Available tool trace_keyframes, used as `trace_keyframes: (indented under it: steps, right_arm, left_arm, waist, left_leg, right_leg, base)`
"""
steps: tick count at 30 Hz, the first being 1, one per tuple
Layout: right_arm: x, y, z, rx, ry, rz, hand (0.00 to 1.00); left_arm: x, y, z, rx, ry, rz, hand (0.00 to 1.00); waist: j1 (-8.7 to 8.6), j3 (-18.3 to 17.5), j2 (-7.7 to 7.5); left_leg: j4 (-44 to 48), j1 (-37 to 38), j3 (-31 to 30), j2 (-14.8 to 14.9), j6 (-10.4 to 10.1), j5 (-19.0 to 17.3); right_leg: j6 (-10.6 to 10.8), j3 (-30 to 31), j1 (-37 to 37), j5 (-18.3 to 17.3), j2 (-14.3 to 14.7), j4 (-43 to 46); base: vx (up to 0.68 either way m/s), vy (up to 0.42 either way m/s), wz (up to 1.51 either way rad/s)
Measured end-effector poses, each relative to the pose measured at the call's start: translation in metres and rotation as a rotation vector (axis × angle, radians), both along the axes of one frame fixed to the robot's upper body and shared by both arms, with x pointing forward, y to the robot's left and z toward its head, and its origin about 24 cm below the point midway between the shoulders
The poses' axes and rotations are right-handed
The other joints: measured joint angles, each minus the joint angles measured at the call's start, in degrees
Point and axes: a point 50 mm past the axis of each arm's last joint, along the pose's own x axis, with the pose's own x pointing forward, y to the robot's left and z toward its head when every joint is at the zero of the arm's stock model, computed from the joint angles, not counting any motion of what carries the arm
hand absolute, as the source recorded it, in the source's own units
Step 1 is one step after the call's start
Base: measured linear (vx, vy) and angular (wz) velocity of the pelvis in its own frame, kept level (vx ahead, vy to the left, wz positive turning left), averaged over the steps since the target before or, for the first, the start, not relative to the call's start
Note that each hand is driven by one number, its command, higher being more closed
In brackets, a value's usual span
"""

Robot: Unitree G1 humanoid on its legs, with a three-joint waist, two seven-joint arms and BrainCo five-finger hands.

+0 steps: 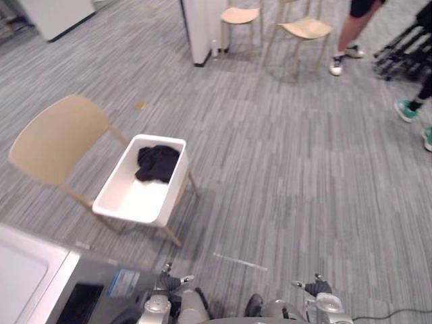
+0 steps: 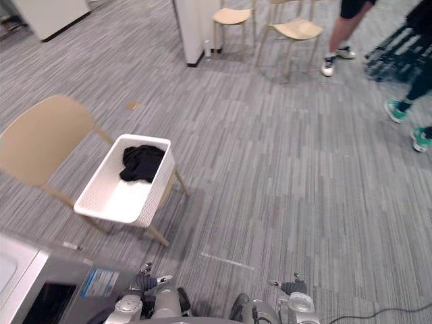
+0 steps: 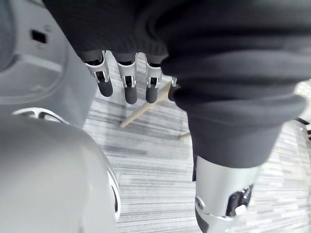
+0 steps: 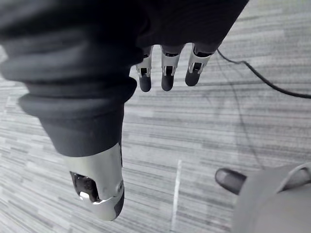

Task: Pick up the laundry basket with both hands and put the clothes into the washing machine.

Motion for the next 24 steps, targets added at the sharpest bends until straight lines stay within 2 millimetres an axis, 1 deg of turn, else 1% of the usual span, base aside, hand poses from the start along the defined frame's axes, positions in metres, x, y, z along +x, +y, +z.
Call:
trace_keyframes:
  steps: [1, 2, 3, 4, 5, 6, 7, 8, 9, 10, 11, 12, 13, 14, 15, 16, 17, 18, 19, 20, 21, 22, 23, 24]
  right_arm:
    - [0.001, 0.0, 0.001, -0.001, -0.006, -0.001, 0.0]
    - [0.004, 0.002, 0.001, 0.002, -0.015, 0.002, 0.0]
    - [0.008, 0.004, 0.003, 0.005, -0.03, 0.006, 0.0]
    - [0.016, 0.007, 0.006, 0.009, -0.056, 0.014, 0.0]
    - [0.024, 0.013, 0.008, 0.019, -0.072, 0.03, 0.0]
    - [0.025, 0.013, 0.008, 0.016, -0.073, 0.035, 0.0]
    - [0.03, 0.014, 0.01, 0.016, -0.085, 0.046, 0.0]
    - [0.033, 0.021, 0.01, 0.027, -0.09, 0.061, 0.0]
    - [0.033, 0.025, 0.01, 0.032, -0.09, 0.07, 0.0]
    - [0.034, 0.029, 0.009, 0.035, -0.087, 0.091, 0.0]
    - [0.034, 0.03, 0.009, 0.033, -0.088, 0.101, 0.0]
    - [0.039, 0.031, 0.012, 0.03, -0.108, 0.112, 0.0]
    - [0.045, 0.031, 0.016, 0.023, -0.134, 0.124, 0.0]
    - [0.048, 0.031, 0.018, 0.02, -0.144, 0.133, 0.0]
    - [0.052, 0.029, 0.021, 0.009, -0.16, 0.142, 0.0]
    - [0.052, 0.026, 0.023, -0.003, -0.168, 0.142, 0.0]
    - [0.051, 0.023, 0.023, -0.008, -0.166, 0.139, 0.0]
    - [0.045, 0.021, 0.021, -0.015, -0.157, 0.13, 0.0]
    - [0.033, 0.022, 0.017, -0.009, -0.14, 0.115, 0.0]
    - [0.032, 0.017, 0.017, -0.019, -0.135, 0.114, 0.0]
    - [0.034, 0.013, 0.019, -0.03, -0.141, 0.113, 0.0]
    - [0.042, 0.014, 0.026, -0.034, -0.187, 0.116, 0.0]
    - [0.049, 0.015, 0.032, -0.035, -0.229, 0.118, 0.0]
    - [0.053, 0.016, 0.035, -0.036, -0.249, 0.117, 0.0]
  left_arm:
    - [0.0, -0.001, 0.0, -0.007, -0.004, 0.008, 0.0]
    - [0.001, 0.0, 0.001, -0.009, -0.006, 0.013, 0.0]
    - [0.001, 0.001, 0.001, -0.006, -0.007, 0.015, 0.0]
    - [0.002, 0.005, 0.002, -0.004, -0.012, 0.034, 0.0]
    - [0.004, 0.007, 0.002, -0.013, -0.022, 0.062, 0.0]
    - [0.004, 0.007, 0.003, -0.014, -0.023, 0.07, 0.0]
    - [0.004, 0.007, 0.002, -0.014, -0.014, 0.073, 0.0]
    - [0.004, 0.009, 0.001, -0.007, -0.005, 0.065, 0.0]
    - [0.005, 0.009, 0.002, -0.003, -0.004, 0.06, 0.0]
    - [0.004, 0.011, 0.002, 0.002, 0.001, 0.057, 0.0]
    - [0.004, 0.011, 0.001, 0.002, 0.004, 0.056, 0.0]
    - [0.002, 0.011, 0.0, 0.001, 0.015, 0.063, 0.0]
    - [0.001, 0.009, 0.0, -0.005, 0.016, 0.077, 0.0]
    - [0.0, 0.009, -0.001, -0.001, 0.017, 0.081, 0.0]
    - [0.002, 0.008, 0.0, -0.004, 0.013, 0.083, 0.0]
    - [0.005, 0.006, 0.0, -0.009, 0.007, 0.081, 0.0]
    - [0.005, 0.005, 0.0, -0.01, 0.007, 0.082, 0.0]
    - [0.004, 0.005, 0.0, -0.01, 0.009, 0.081, 0.0]
    - [0.004, 0.006, 0.0, -0.006, 0.011, 0.082, 0.0]
    - [0.008, 0.002, 0.0, -0.017, 0.007, 0.084, 0.0]
    - [0.009, -0.005, 0.0, -0.031, 0.001, 0.096, 0.0]
    - [0.009, -0.012, 0.001, -0.045, -0.014, 0.114, 0.0]
    - [0.01, -0.015, 0.003, -0.053, -0.025, 0.114, 0.0]
    - [0.011, -0.016, 0.003, -0.057, -0.03, 0.114, 0.0]
  waist:
    - [0.41, 0.1, -0.03]
    - [1.73, -0.2, -0.65]
    - [1.75, -0.2, -0.99]
    - [1.51, 0.2, -1.47]
    - [1.31, 0.5, -2.08]
    - [1.42, 0.8, -2.53]
    - [1.37, 1.1, -2.9]
    - [0.95, 1.7, -3.88]
    - [0.71, 2.3, -4.53]
    - [0.05, 3.1, -4.7]
    - [-0.18, 3.2, -4.44]
    - [-0.22, 3.8, -3.37]
    - [-0.19, 4.0, -3.33]
    - [-0.24, 4.3, -2.81]
    - [-0.31, 4.4, -2.61]
    - [-0.53, 4.5, -2.37]
    - [-0.83, 4.4, -2.59]
    - [-1.86, 4.2, -3.18]
    - [-1.76, 3.8, -4.8]
    - [-1.51, 4.8, -3.56]
    - [-0.38, 4.6, -1.38]
    - [0.3, 4.0, 0.06]
    - [0.25, 3.9, 0.34]
    - [0.26, 3.9, 0.3]
  left_leg:
    - [-9.9, 0.0, -0.4, -2.4, -0.5, 4.7]
    - [-12.9, 1.5, -1.2, -3.7, 1.8, 9.2]
    - [-13.1, 1.4, -1.7, -4.3, 2.7, 10.2]
    - [-11.8, 0.5, -2.4, -5.2, 3.3, 10.2]
    - [-9.9, 1.6, -1.8, -5.8, 6.2, 8.2]
    - [-9.9, 2.7, -1.0, -6.2, 6.7, 7.0]
    - [-10.3, 4.9, -0.2, -7.0, 7.4, 5.9]
    - [-11.3, 8.3, -0.2, -8.6, 8.0, 4.6]
    - [-11.8, 10.5, -0.5, -9.4, 8.4, 3.8]
    - [-12.8, 14.4, -1.5, -10.2, 8.5, 2.4]
    - [-13.4, 15.9, -2.2, -10.2, 8.5, 2.2]
    - [-14.9, 18.6, -3.6, -10.3, 8.5, 2.2]
    - [-16.9, 20.9, -5.5, -10.2, 8.4, 2.2]
    - [-17.5, 21.5, -6.8, -10.1, 8.4, 2.3]
    - [-17.6, 21.7, -9.6, -9.8, 8.4, 2.3]
    - [-17.5, 21.5, -13.8, -9.6, 8.3, 2.2]
    - [-17.1, 21.2, -16.1, -9.6, 7.6, 1.9]
    - [-15.8, 20.4, -21.1, -10.2, 5.2, 0.8]
    - [-14.1, 19.4, -25.0, -11.8, 1.8, -1.4]
    - [-13.1, 19.6, -26.4, -11.2, 0.6, -2.9]
    - [-12.0, 17.6, -27.0, -9.1, -0.1, -2.5]
    - [-10.7, 14.6, -27.1, -7.1, -1.8, -1.6]
    - [-10.4, 13.4, -26.7, -6.1, -3.5, -0.4]
    - [-10.4, 12.7, -26.1, -5.5, -4.5, 0.3]
  right_leg:
    - [1.2, 1.0, 1.5, 0.7, 0.2, -2.4]
    - [2.4, 3.0, 2.8, 1.4, 0.2, -4.8]
    - [2.7, 3.9, 3.3, 1.6, 0.0, -5.7]
    - [3.4, 4.6, 3.9, 1.5, -0.5, -5.7]
    - [5.5, 5.4, 2.9, -0.3, -2.9, -0.7]
    - [6.9, 5.8, 1.5, -1.3, -4.4, 4.0]
    - [7.8, 7.0, -3.0, -1.8, -7.8, 16.7]
    - [6.3, 7.2, -7.8, 0.6, -11.9, 31.9]
    - [5.1, 7.3, -10.0, 2.1, -14.0, 38.5]
    - [4.6, 7.3, -12.1, 1.0, -16.2, 46.7]
    - [3.9, 6.9, -12.8, 0.3, -16.5, 48.3]
    - [3.7, 6.0, -14.3, -1.5, -16.1, 47.1]
    - [3.7, 5.6, -15.4, -3.2, -14.5, 41.1]
    - [4.1, 6.3, -16.2, -3.9, -13.0, 36.5]
    - [4.4, 11.3, -17.5, -3.6, -9.1, 26.0]
    - [5.6, 19.2, -18.5, -2.2, -4.9, 16.3]
    - [6.0, 23.7, -18.1, -0.2, -3.2, 11.9]
    - [7.1, 31.0, -17.3, 4.5, -1.9, 4.5]
    - [6.4, 32.9, -16.1, 10.9, -3.8, 1.7]
    - [7.1, 30.7, -16.2, 10.6, -4.1, 4.5]
    - [5.5, 26.8, -16.5, 9.5, -3.7, 6.1]
    - [4.2, 20.8, -15.6, 7.1, -4.2, 6.2]
    - [3.6, 17.1, -14.5, 6.1, -4.6, 6.2]
    - [3.2, 14.7, -13.5, 5.6, -4.9, 6.0]
  base:
    - [0.34, 0.119, -0.69]
    - [0.37, 0.135, -0.7]
    - [0.44, 0.18, -0.56]
    - [0.48, 0.231, -0.29]
    - [0.48, 0.243, -0.26]
    - [0.45, 0.248, -0.28]
    - [0.53, 0.29, -0.11]
    - [0.44, 0.242, 0.03]
    - [0.54, 0.203, 0.31]
    - [0.35, 0.068, 0.38]
    - [0.53, 0.083, 0.51]
    - [0.44, 0.029, 0.52]
    - [0.42, 0.011, 0.54]
    - [0.41, -0.052, 0.7]
    - [0.4, -0.132, 1.06]
    - [0.41, -0.171, 1.28]
    - [0.41, -0.227, 1.81]
    - [0.4, -0.285, 2.27]
    - [0.41, -0.328, 2.38]
    - [0.37, -0.333, 1.97]
    - [0.35, -0.334, 1.85]
    - [0.37, -0.37, 2.03]
    - [0.29, -0.317, 1.9]
    - [0.21, -0.271, 2.0]
